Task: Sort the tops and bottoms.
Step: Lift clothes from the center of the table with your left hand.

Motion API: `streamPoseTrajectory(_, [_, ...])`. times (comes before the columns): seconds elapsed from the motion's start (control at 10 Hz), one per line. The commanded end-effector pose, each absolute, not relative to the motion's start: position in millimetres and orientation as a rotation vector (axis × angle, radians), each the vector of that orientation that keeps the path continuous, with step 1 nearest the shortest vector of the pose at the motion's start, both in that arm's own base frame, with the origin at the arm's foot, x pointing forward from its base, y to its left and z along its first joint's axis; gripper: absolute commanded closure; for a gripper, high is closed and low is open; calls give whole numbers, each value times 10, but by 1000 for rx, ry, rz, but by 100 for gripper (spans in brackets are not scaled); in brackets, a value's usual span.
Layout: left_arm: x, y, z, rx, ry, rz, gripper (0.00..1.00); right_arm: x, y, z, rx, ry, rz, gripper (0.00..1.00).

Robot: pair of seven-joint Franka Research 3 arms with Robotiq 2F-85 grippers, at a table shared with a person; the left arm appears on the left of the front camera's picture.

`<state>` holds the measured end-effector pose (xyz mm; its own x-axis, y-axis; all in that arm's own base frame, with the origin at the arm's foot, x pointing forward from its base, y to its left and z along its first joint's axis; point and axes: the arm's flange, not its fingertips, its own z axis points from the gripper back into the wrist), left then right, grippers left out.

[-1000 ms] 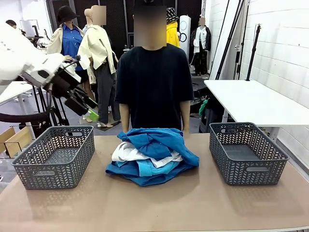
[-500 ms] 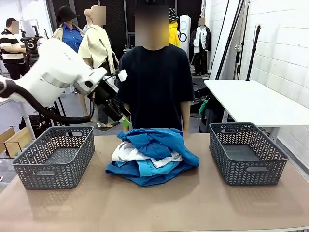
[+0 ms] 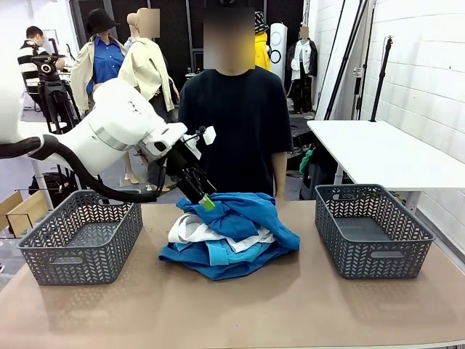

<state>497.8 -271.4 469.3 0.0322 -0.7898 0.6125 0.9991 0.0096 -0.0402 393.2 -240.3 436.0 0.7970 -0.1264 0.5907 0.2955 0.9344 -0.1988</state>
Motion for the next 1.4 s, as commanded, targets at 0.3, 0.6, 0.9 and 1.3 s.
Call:
streamPoseTrajectory(0.3, [5041, -2733, 4419, -416, -524, -1531, 0, 3948, -2399, 4353, -289, -609, -228, 0])
streamPoseTrajectory(0.6, [5086, -2783, 4300, -352, -556, -1559, 0, 3948, -2399, 4353, -289, -609, -228, 0])
streamPoseTrajectory(0.9, [5166, -2816, 4194, -323, -576, -1560, 0, 3948, -2399, 4353, -289, -609, -228, 0])
streamPoseTrajectory(1.3, [5177, -2816, 4240, -342, -563, -1560, 63, 3948, -2399, 4353, -289, -609, -228, 0])
